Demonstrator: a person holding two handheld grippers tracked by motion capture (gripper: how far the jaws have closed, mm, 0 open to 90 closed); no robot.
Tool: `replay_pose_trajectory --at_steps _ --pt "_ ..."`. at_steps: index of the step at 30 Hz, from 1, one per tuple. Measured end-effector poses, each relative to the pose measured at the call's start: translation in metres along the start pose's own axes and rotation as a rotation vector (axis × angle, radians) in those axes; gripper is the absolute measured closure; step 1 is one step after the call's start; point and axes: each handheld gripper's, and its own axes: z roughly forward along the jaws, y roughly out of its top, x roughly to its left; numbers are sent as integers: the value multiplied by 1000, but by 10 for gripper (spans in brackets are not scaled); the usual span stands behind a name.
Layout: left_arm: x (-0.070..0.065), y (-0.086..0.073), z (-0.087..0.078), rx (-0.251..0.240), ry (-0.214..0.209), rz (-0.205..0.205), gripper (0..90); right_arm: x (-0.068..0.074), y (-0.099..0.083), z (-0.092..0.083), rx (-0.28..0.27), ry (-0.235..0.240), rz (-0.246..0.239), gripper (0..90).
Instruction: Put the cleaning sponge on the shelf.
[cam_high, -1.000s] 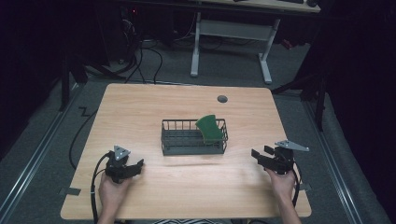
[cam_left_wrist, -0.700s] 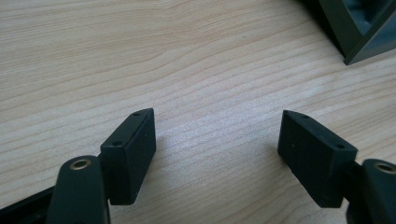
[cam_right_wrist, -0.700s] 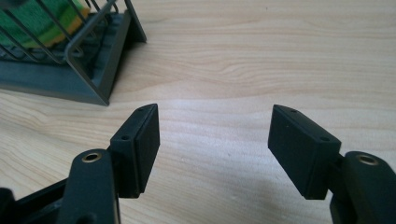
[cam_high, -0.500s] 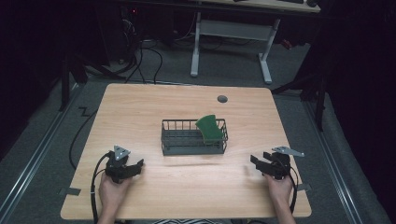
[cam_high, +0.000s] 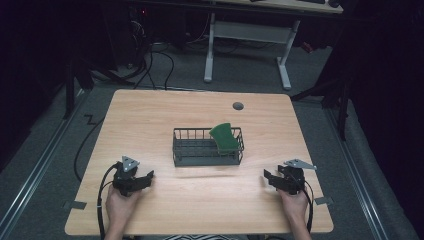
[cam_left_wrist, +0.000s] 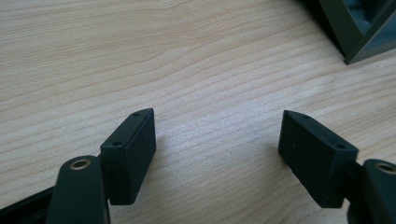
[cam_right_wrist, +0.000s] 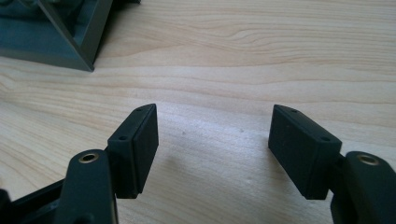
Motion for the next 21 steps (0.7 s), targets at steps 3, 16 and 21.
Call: replay_pose_trajectory --at_steps 3,16,21 --pt "0 0 0 0 0 0 280 3 0 1 10 -9 -15 332" --pt "0 0 0 0 0 0 279 16 0 6 43 -64 -107 290" --pt "0 0 0 1 0 0 279 17 0 6 44 -65 -107 289"
